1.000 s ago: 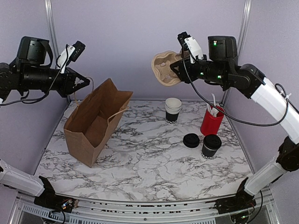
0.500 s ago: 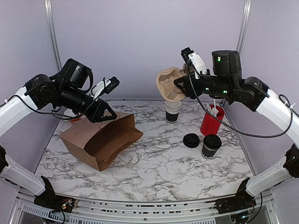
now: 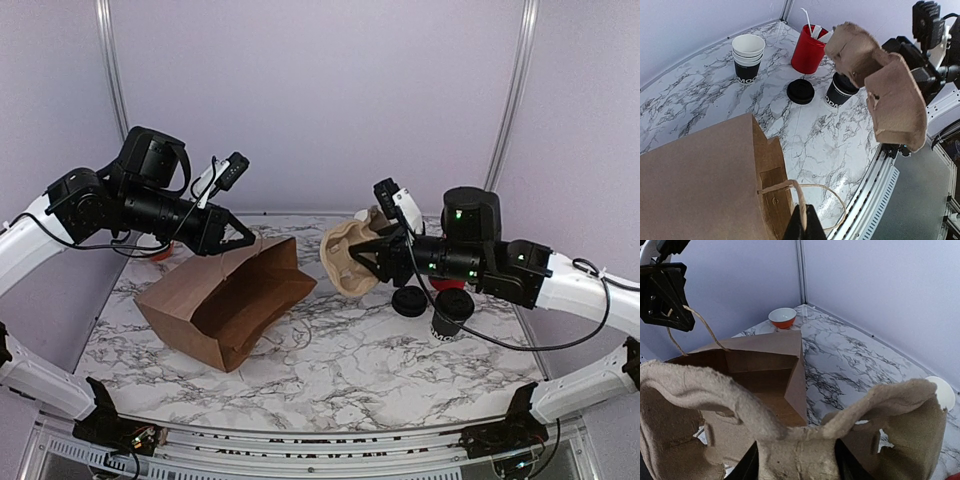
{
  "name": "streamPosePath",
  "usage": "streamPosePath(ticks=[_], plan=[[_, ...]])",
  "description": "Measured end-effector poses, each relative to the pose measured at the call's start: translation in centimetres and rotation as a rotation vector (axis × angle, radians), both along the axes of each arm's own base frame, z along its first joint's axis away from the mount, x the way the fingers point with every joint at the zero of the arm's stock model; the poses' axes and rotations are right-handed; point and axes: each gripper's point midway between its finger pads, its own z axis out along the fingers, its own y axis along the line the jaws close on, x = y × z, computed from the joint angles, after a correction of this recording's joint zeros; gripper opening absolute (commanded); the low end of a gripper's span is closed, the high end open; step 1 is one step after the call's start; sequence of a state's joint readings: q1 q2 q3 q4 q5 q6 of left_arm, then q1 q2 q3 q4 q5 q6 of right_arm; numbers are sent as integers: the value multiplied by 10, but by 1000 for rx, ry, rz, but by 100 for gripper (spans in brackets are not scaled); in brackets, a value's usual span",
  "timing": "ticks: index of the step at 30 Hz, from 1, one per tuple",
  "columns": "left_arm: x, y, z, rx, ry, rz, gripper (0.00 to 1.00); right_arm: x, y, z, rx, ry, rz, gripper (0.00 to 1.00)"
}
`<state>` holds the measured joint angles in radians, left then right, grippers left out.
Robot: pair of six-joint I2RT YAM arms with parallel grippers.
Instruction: Pack the takeout coffee
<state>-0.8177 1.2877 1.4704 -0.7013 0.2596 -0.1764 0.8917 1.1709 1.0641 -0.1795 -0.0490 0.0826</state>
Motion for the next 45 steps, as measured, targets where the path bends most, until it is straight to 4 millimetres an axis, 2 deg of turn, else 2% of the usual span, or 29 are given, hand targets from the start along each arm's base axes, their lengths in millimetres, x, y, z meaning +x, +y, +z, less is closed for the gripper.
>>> streamPosePath(ticks=[3, 6, 10, 11, 12, 17, 21, 25, 34, 39, 45], plan=[[0, -1, 2, -9, -2, 0, 0, -8, 8, -26, 11, 39, 42, 41], [1, -2, 4, -19, -3, 3, 0, -10, 18, -38, 26, 57, 67, 40], [1, -4, 5, -28, 1, 9, 0, -29, 45, -38, 43, 27, 137, 40], [1, -4, 6, -30, 1, 11, 0, -39, 54, -38, 41, 15, 170, 40], [4, -5, 8, -42, -4, 22, 0, -62, 73, -40, 39, -6, 242, 40], [4, -6, 10, -52, 1, 25, 0, -70, 87, -35, 74, -42, 291, 42], [1, -7, 10, -59, 9, 15, 0, -73, 105, -41, 78, -55, 354, 42], [-1, -9, 13, -68, 15, 10, 0, -74, 126, -50, 67, -57, 412, 42], [-7, -9, 30, -114, 13, 1, 0, -67, 150, -60, 73, -71, 440, 40], [-20, -12, 43, -162, 21, -47, 0, -49, 160, -66, 65, -72, 362, 41], [-31, -19, 52, -202, 46, -79, 0, -21, 173, -57, 41, -99, 259, 39]])
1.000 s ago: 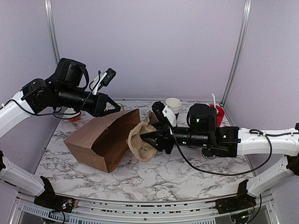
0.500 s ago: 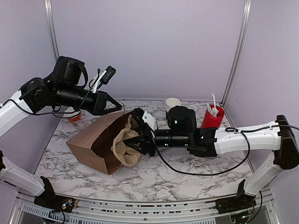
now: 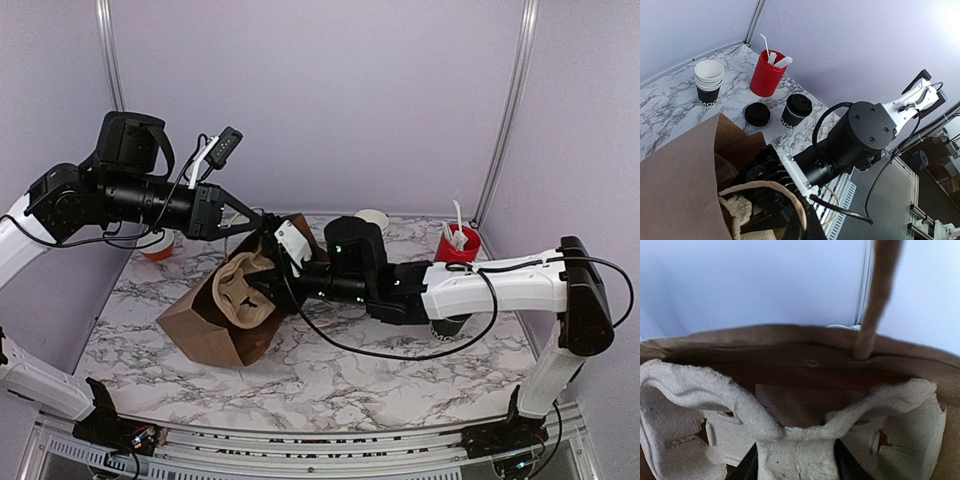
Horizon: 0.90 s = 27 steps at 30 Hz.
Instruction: Pack the takeout coffee
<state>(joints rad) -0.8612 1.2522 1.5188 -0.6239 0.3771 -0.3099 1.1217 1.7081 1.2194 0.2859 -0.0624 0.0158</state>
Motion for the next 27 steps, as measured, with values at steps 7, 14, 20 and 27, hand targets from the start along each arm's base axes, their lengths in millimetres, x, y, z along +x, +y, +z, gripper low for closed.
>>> streamPosePath(ticks=[7, 14, 20, 27], plan=[[7, 4, 34, -120, -16, 89, 0, 14, -1, -6, -55, -11, -73, 40], [18, 18, 63, -214, -55, 207, 0, 18, -5, -14, -81, -6, -104, 40], [15, 13, 72, -269, -40, 184, 0, 17, -10, -28, -141, 11, -105, 39], [0, -18, 68, -319, 45, 54, 0, 23, -3, -19, -203, 13, -110, 41]])
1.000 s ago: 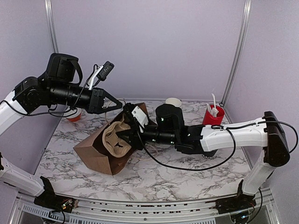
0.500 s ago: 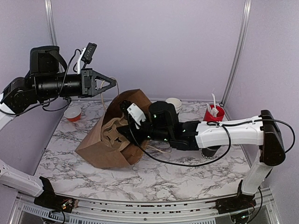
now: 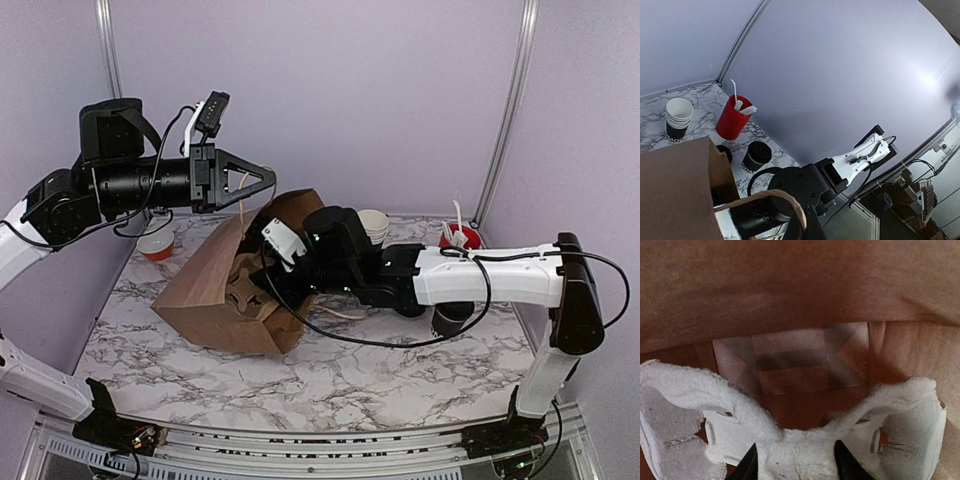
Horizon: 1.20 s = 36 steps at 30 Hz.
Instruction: Pack the takeout coffee
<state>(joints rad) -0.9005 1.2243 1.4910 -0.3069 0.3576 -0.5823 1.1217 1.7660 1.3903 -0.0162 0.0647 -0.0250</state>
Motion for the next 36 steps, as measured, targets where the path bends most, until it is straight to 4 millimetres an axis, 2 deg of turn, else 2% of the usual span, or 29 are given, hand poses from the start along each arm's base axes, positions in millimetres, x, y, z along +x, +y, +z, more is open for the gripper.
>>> streamPosePath(ticks=[5, 13, 19, 23, 28, 36], plan=[[-16, -18, 7, -68, 32, -87, 0, 6, 1, 9, -39, 5, -17, 41], [-15, -18, 25, -157, 34, -78, 0, 9, -1, 13, -145, 41, -29, 52], [-7, -7, 31, -188, 25, 1, 0, 7, -9, 23, -206, 47, -34, 71], [7, 4, 31, -189, 24, 99, 0, 6, -15, 21, -238, 49, -37, 81], [32, 28, 22, -165, 53, 264, 0, 5, -18, 21, -253, 47, -34, 88], [67, 59, -20, -99, 149, 442, 0, 2, -23, 47, -216, 17, -29, 94]])
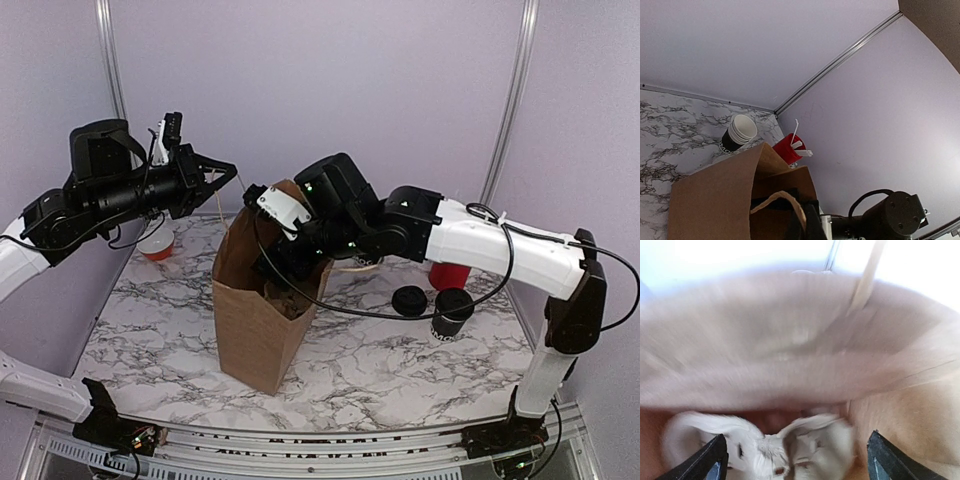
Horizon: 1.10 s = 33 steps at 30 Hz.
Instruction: Pack the takeout coffee
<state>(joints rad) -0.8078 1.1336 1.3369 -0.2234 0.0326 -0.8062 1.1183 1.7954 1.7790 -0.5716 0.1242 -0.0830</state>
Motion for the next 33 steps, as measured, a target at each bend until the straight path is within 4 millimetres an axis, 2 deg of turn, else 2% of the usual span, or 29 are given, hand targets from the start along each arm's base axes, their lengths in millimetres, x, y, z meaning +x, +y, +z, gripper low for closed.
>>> streamPosePath(ticks=[9, 18, 21, 23, 28, 31, 33], plan=[[11, 9, -36, 23, 88, 39, 0, -3, 1, 3, 4, 7, 14, 99], [12, 24, -40, 21, 95, 82, 0, -8, 4, 10, 35, 18, 43, 100], [15, 34, -43, 45, 98, 126, 0, -10, 2, 30, 83, -3, 47, 100], [16, 40, -46, 64, 101, 155, 0, -13, -3, 50, 137, -31, 50, 100], [18, 55, -51, 97, 103, 217, 0, -25, -27, 99, 278, -103, 52, 100], [19, 61, -51, 113, 96, 250, 0, -28, -40, 121, 346, -139, 41, 100], [20, 65, -53, 126, 95, 267, 0, -27, -46, 128, 372, -155, 22, 100]])
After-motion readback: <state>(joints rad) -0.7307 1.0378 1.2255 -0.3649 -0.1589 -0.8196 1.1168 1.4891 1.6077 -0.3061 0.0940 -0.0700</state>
